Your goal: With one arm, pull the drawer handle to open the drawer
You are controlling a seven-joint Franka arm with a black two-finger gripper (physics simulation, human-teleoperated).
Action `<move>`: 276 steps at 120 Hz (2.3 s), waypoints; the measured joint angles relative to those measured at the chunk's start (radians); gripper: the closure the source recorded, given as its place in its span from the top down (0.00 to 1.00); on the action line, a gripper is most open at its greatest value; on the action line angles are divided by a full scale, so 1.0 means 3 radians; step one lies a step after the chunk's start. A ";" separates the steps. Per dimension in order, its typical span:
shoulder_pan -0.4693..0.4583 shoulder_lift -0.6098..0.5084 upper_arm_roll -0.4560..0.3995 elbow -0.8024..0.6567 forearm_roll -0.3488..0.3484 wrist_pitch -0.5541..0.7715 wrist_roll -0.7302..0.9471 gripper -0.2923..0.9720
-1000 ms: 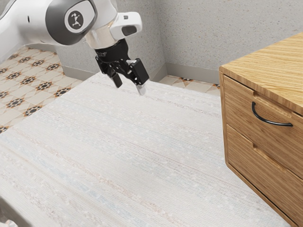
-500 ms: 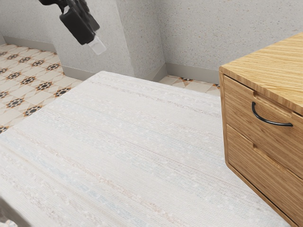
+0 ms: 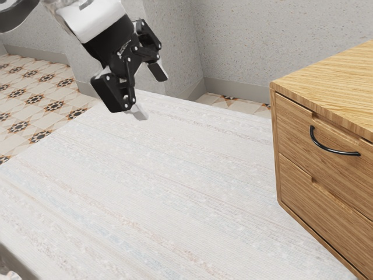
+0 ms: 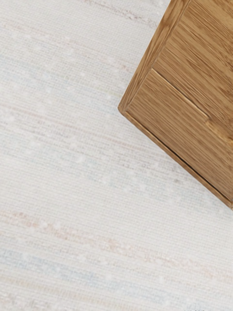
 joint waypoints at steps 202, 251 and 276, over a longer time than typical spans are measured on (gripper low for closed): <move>-0.0101 0.0526 -0.0597 -0.0499 -0.0212 0.1720 0.1556 0.44; -0.0059 0.0562 -0.0653 -0.0479 -0.0210 0.1763 0.1437 0.44; -0.0094 0.0599 -0.0707 -0.0479 -0.0208 0.1800 0.1400 0.43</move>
